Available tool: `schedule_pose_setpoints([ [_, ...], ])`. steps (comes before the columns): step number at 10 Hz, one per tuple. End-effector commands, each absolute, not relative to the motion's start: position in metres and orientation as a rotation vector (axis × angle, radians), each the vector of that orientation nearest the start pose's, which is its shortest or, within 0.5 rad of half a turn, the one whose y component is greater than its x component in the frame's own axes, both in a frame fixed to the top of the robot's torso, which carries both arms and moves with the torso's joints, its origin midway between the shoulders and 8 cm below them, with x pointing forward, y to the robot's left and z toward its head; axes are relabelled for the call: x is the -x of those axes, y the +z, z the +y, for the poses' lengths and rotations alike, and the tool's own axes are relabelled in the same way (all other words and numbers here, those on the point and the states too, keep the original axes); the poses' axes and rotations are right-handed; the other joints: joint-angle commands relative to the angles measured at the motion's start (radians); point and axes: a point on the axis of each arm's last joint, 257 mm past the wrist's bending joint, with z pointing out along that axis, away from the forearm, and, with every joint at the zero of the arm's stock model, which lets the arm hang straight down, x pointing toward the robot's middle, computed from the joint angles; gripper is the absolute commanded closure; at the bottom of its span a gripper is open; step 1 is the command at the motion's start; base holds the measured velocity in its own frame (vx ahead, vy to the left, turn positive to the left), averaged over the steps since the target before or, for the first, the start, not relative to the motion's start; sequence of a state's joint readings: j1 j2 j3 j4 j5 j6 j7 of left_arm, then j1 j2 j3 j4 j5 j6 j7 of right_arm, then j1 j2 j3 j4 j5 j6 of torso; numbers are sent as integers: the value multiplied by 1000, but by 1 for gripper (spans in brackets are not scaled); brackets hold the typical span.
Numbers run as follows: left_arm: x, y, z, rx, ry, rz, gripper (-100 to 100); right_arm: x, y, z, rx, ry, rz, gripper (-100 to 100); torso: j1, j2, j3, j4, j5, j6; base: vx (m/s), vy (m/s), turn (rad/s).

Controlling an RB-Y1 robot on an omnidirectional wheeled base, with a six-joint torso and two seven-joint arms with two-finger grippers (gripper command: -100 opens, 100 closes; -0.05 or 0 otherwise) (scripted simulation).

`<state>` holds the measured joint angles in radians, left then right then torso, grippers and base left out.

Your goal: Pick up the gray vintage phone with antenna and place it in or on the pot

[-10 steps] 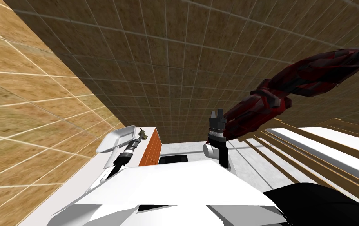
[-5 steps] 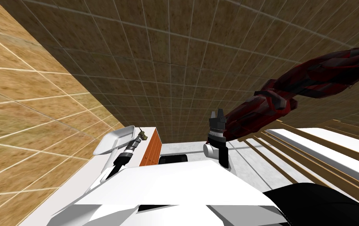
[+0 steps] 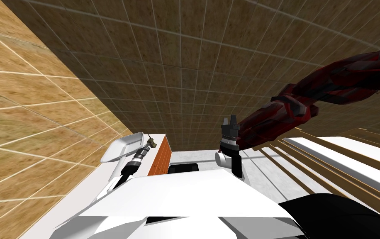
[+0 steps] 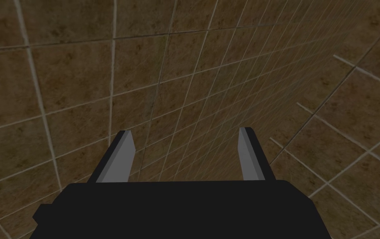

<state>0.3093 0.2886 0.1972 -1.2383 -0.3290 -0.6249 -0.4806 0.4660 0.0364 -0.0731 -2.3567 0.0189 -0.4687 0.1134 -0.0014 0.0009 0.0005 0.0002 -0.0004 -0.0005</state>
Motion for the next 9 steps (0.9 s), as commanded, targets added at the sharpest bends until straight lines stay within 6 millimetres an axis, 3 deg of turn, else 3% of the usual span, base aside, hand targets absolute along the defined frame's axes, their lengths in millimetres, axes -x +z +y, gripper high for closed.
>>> schedule_pose_setpoints([
  [1, -382, -348, 401, 366, -326, 1583, -100, -329, 64, -298, -564, 1136, 563, 0, 0, 0, 0, 0, 0, 0, -38, -40, 88],
  [9, -349, -371, 391, 203, -219, 1634, -100, -329, 64, -298, -564, 1136, 563, 0, -1, 0, 0, 0, 0, 0, -13, -34, 27],
])
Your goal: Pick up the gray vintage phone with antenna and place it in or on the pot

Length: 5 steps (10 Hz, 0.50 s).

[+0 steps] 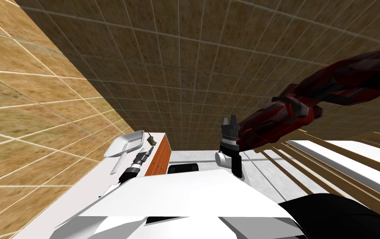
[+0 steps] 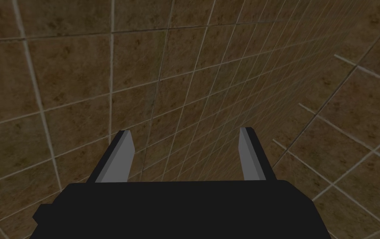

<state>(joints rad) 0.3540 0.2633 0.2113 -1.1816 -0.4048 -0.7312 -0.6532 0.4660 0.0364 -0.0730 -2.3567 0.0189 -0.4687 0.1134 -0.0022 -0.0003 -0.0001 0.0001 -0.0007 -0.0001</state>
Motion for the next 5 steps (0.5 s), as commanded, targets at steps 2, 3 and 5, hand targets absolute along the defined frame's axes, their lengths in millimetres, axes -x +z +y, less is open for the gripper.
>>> schedule_pose_setpoints([
  [2, -342, -376, 389, 165, -196, 1642, -100, -329, 64, -298, -564, 1136, 563, 0, 0, -2, -1, 0, 0, 0, 46, -27, 5],
  [3, -339, -378, 389, 148, -185, 1644, -100, -329, 64, -298, -564, 1136, 563, 0, 0, -3, -2, -1, 0, 0, 75, -10, -1],
  [5, -335, -374, 395, 102, -147, 1636, -100, -329, 64, -298, -564, 1135, 563, 0, 2, -6, -3, -1, 0, 0, 111, 48, 1],
])
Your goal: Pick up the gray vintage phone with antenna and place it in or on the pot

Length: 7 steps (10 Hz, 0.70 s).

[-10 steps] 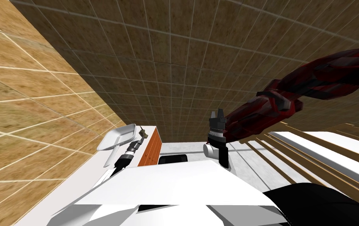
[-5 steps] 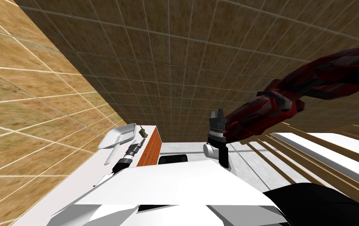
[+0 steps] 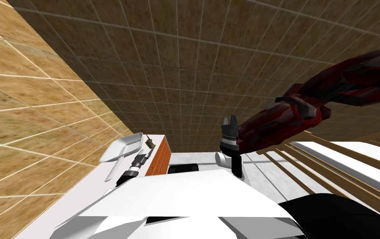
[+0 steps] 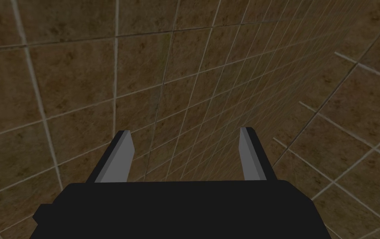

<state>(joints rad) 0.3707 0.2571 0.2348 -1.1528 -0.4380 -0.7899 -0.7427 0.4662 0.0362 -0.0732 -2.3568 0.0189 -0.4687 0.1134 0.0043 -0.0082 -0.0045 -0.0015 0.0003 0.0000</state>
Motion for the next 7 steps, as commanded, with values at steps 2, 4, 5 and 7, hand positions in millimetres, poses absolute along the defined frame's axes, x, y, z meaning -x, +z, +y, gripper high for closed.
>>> schedule_pose_setpoints([
  [2, -342, -364, 400, 80, -133, 1617, -100, -329, 64, -298, -564, 1135, 563, 0, 3, -3, -2, -1, 1, 0, 180, 115, -23],
  [4, -339, -366, 399, 86, -137, 1622, 0, -329, 64, -298, -564, 1135, 563, 0, -1, 1, 0, 0, 0, 0, 48, 29, -6],
  [5, -339, -366, 399, 86, -137, 1622, -100, -329, 64, -298, -564, 1136, 563, 0, -3, 5, 2, 1, 0, 0, 7, 4, 0],
  [7, -339, -366, 399, 86, -137, 1622, 100, -329, 64, -298, -564, 1136, 563, 0, -5, 7, 4, 1, -1, 0, 0, 0, 0],
])
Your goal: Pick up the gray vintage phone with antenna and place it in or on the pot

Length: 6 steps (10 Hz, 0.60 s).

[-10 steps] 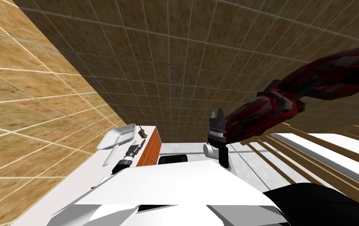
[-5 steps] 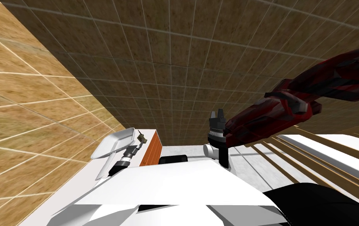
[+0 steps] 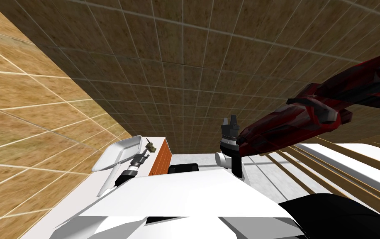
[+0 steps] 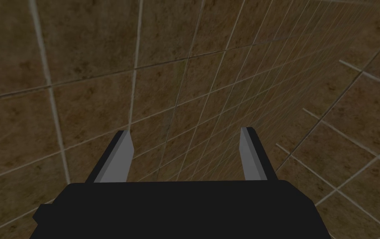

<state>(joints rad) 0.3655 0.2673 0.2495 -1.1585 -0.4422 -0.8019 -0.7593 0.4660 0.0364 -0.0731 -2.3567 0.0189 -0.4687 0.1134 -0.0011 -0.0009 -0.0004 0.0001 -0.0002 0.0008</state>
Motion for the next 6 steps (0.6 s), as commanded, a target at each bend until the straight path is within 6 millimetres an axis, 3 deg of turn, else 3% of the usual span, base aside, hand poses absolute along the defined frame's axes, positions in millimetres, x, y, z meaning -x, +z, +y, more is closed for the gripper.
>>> schedule_pose_setpoints([
  [1, -339, -366, 400, 87, -136, 1623, 100, -329, 64, -298, -564, 1136, 563, 0, 0, 0, 0, 0, 0, 0, 0, 0, 0],
  [3, -339, -366, 400, 87, -136, 1623, 100, -329, 64, -298, -564, 1136, 563, 0, 0, 0, 0, 0, 0, 0, 0, 0, 0],
  [4, -339, -366, 400, 87, -136, 1623, 0, -329, 64, -298, -564, 1136, 563, 0, 0, 0, 0, 0, 0, 0, 0, 0, 0],
  [5, -339, -363, 396, 88, -140, 1611, -100, -329, 64, -298, -564, 1136, 563, 0, 0, 0, 0, 0, 0, 0, -23, -115, -11],
  [6, -338, -361, 398, 90, -134, 1607, -100, -329, 64, -297, -564, 1136, 563, 0, -7, 1, 1, 0, -1, 0, -57, -188, 26],
])
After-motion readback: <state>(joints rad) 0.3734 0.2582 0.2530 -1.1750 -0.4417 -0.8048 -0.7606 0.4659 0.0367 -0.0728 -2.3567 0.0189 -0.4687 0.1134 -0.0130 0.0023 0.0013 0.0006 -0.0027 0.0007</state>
